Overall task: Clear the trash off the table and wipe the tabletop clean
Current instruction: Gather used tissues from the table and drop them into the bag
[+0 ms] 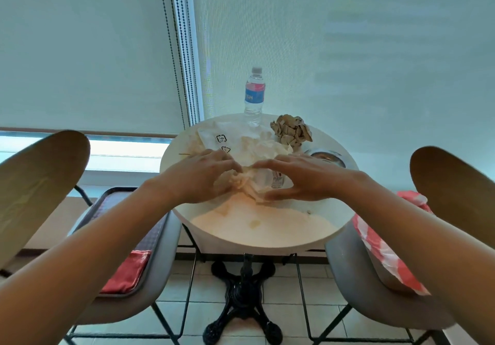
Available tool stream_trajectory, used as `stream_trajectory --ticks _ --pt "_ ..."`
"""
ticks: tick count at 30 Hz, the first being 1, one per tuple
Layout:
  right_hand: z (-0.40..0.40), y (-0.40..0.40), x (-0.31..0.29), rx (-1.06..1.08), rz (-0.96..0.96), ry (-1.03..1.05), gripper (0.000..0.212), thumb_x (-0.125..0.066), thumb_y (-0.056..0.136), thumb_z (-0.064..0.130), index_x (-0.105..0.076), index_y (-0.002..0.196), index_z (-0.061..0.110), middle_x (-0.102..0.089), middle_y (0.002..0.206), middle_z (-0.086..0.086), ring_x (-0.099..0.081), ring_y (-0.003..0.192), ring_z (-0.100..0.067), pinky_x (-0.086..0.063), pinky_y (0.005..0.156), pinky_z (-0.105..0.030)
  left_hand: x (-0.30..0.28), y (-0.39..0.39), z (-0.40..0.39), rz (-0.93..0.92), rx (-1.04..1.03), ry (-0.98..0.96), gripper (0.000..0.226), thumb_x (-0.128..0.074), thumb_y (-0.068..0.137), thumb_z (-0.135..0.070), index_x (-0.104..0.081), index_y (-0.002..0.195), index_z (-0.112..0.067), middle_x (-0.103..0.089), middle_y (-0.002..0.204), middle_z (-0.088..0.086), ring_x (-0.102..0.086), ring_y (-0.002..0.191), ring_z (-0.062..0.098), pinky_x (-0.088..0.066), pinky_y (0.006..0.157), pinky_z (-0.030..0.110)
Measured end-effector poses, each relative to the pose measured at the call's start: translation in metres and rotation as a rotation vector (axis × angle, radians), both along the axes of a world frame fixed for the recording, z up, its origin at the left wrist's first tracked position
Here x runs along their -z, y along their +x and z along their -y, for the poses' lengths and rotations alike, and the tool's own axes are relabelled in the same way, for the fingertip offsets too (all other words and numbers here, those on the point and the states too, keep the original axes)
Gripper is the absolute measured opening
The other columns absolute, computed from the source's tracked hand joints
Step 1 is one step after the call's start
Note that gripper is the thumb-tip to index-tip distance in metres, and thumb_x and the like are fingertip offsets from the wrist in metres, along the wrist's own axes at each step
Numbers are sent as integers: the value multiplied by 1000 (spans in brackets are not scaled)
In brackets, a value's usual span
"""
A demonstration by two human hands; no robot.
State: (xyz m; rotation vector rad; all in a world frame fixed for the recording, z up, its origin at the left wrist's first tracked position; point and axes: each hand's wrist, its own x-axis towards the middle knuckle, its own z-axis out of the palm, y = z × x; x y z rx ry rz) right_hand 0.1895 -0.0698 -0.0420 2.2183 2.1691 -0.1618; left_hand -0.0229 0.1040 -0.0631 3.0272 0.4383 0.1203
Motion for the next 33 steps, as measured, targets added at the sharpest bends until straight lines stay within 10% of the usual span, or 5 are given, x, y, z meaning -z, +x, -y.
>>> stream_trajectory --ticks 7,18,33 --pt "7 0 -7 0 -30 -29 69 -56 98 36 -18 153 54 -51 138 7 -50 124 -15 -36 101 -33 -7 -6 -5 46 -16 -13 61 -57 79 -73 -46 133 -46 -45 140 -15 -44 132 17 -36 111 44" --pt "2 4 -20 10 -103 28 70 -63 92 37 -25 147 58 -50 145 8 -54 124 -15 -48 101 -41 -30 -28 -23 -144 -138 -136 92 -85 62 -59 -36 140 -53 -33 149 -15 -38 134 15 -35 112 45" --pt "-1 -11 -28 2 -63 48 70 -58 84 47 -24 144 61 -57 131 7 -58 114 -19 -52 94 -46 -1 -24 -18 101 -89 -121 9 -62 89 -24 -64 98 -21 -61 100 -6 -59 93 20 -46 81 33"
